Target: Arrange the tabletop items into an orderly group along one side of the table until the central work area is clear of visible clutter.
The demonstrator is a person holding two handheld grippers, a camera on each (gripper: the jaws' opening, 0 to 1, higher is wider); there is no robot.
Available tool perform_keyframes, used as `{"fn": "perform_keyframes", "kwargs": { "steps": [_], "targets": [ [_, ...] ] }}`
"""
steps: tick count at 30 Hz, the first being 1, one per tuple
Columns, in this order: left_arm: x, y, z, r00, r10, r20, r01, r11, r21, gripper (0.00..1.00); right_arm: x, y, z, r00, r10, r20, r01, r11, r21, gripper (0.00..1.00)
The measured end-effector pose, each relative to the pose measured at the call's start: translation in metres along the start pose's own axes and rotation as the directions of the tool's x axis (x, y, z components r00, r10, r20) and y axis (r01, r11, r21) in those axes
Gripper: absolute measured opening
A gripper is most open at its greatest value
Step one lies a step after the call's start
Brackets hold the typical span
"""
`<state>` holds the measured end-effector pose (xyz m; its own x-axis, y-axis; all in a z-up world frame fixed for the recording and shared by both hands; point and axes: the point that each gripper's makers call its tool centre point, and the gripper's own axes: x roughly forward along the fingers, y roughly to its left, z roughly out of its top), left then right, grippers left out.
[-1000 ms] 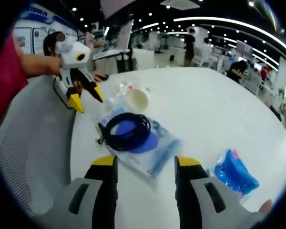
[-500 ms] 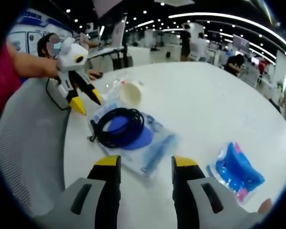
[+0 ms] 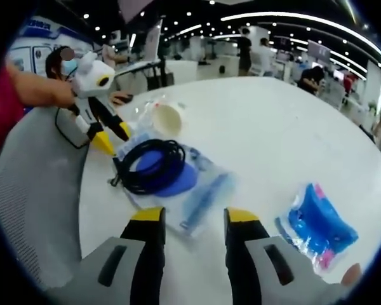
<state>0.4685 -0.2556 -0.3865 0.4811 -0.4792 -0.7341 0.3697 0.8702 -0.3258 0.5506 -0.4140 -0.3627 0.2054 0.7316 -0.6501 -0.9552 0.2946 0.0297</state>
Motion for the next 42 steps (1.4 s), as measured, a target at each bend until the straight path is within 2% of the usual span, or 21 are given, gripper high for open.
{"fn": "perform_keyframes", "kwargs": {
  "steps": [15, 23, 31, 42],
  "targets": [
    [0.005, 0.004, -0.002, 1.000, 0.024, -0.007, -0.024, 0.999, -0.033, 0.24, 0.014, -0.006, -0.007, 0.999, -0.031, -0.037, 0.034, 0.997, 0.069, 0.29],
    [0.007, 0.008, -0.002, 0.999, 0.035, -0.010, -0.035, 0.999, -0.034, 0.19, 0.018, -0.006, -0.011, 0.997, -0.034, -0.066, 0.040, 0.995, 0.093, 0.15],
    [0.009, 0.011, 0.001, 0.999, 0.040, -0.007, -0.040, 0.998, -0.053, 0.13, 0.020, -0.006, -0.013, 0.995, -0.040, -0.087, 0.048, 0.994, 0.096, 0.10],
    [0.011, 0.013, 0.003, 0.999, 0.053, -0.011, -0.053, 0.997, -0.048, 0.10, 0.020, -0.003, -0.016, 0.994, -0.038, -0.098, 0.049, 0.992, 0.115, 0.03]
  ]
}}
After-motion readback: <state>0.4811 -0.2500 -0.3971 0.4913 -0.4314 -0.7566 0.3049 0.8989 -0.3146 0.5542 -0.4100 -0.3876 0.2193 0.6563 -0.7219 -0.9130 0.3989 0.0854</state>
